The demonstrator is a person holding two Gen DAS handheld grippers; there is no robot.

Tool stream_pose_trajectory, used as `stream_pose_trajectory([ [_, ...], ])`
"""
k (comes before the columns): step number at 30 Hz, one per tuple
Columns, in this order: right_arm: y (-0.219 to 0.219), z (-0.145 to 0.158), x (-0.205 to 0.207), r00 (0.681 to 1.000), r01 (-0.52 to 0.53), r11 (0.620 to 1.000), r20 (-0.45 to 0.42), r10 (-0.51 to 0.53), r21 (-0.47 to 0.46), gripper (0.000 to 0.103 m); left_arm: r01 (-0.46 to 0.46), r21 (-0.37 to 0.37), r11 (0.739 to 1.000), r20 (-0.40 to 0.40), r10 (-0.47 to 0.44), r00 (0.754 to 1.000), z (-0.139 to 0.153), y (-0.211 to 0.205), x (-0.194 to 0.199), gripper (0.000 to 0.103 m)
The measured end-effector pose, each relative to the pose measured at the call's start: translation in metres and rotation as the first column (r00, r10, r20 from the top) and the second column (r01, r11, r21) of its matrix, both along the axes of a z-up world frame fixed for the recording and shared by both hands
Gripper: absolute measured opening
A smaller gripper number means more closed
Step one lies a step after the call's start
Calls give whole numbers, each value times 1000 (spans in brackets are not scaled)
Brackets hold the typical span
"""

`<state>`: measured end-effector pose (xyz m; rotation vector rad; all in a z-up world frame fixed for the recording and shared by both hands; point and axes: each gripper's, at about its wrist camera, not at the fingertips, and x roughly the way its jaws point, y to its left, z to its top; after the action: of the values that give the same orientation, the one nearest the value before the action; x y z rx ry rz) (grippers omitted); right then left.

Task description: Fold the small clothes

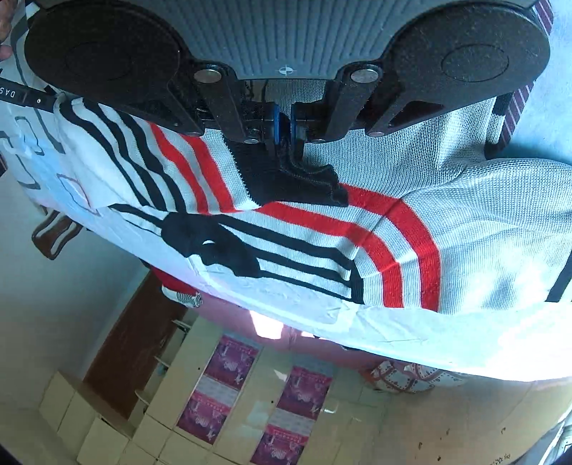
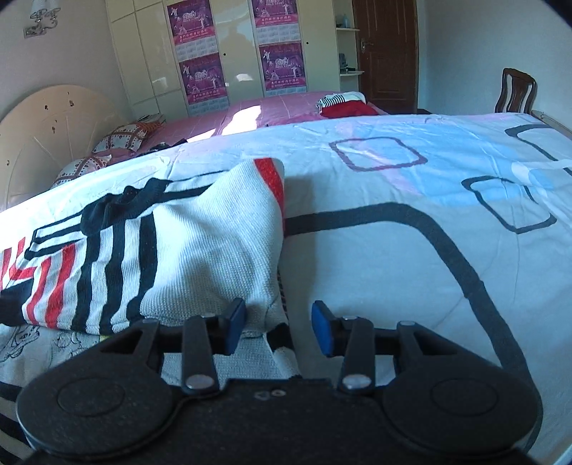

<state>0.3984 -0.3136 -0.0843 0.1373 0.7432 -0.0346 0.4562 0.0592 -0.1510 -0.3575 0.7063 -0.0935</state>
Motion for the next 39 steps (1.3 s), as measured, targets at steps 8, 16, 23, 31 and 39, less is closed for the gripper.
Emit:
stream_pose_trajectory([
  [8,13,0,8,992,-121,988,13,122,-97,10,-8,-25,1000,-20,8,1000,-7,2,5,5],
  [16,25,11,-2,968,-235,972,87,236,-15,11,-11,-42,999,68,14,998,16,3,6,5],
  [23,26,-10,4,980,-199,980,6,199,-18,6,2,-2,1000,100,-2,995,34,7,5,5],
  [31,6,17,4,980,-186,982,78,183,32,22,-154,33,988,54,152,987,26,27,-14,11],
  [39,-4,-13,65,978,-201,979,44,202,-38,0,69,196,978,8,-72,997,11,-36,49,31],
])
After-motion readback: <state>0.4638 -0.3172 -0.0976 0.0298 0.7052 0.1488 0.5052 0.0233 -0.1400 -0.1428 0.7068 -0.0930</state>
